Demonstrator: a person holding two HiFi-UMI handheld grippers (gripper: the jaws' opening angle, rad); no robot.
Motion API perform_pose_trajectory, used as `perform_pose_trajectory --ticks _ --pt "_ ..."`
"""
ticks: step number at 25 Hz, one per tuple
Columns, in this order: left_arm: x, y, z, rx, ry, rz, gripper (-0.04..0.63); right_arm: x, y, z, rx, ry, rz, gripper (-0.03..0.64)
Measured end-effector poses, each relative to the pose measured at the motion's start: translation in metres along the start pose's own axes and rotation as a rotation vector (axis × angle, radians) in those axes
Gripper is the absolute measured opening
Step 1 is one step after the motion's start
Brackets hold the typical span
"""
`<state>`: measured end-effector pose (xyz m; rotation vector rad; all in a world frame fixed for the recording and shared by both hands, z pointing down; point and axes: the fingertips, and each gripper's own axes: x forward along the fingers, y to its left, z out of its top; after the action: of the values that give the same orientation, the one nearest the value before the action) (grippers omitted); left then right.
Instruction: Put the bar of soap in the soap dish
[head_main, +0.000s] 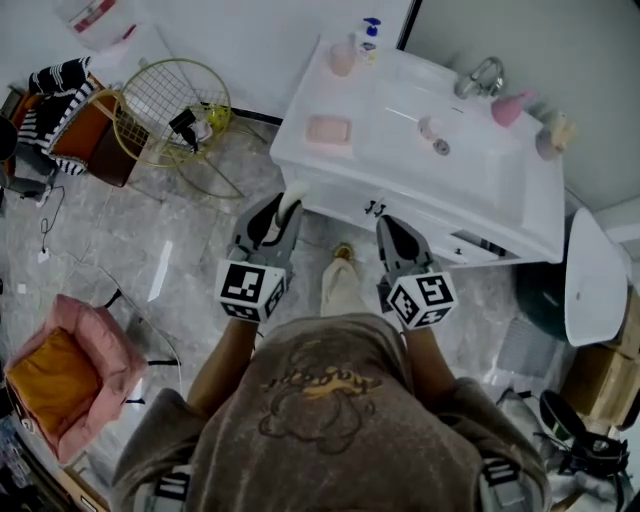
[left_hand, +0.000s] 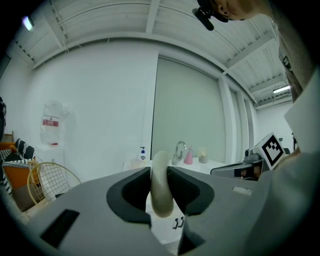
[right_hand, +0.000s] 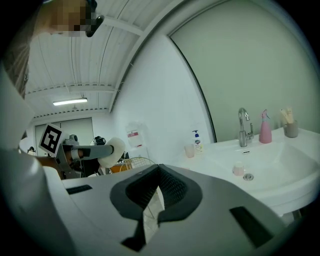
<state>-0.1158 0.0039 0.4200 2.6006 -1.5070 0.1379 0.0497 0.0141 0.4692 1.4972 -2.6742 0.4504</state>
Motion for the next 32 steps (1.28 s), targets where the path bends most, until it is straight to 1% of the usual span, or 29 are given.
perform_pose_trajectory --ticks 9,13,18,24,28,32 --pt "0.095 0.02 0.026 -0.014 0.028 0.005 0.107 0.063 -0.07 0.043 0.013 0.011 0.023 0.0" --pt "0.137 0.029 0.034 -0.033 0.037 0.019 0.107 0.092 -0.102 0.059 0.012 0.009 0.036 0.0" --pt "0.18 0.046 0.042 -0.04 0.04 0.042 0.107 0.13 -0.133 0.075 0.02 0.004 0.061 0.0" --pt "0.21 0.057 0.041 -0.053 0.05 0.061 0.107 0.157 -0.154 0.085 0.019 0.014 0.085 0.0" --pt "0.222 0.065 0.04 -0.056 0.064 0.051 0.107 0.168 -0.161 0.085 0.02 0.023 0.079 0.0" --pt "0.235 0.071 0.039 -0.055 0.081 0.026 0.107 0.172 -0.167 0.086 0.031 0.021 0.054 0.0"
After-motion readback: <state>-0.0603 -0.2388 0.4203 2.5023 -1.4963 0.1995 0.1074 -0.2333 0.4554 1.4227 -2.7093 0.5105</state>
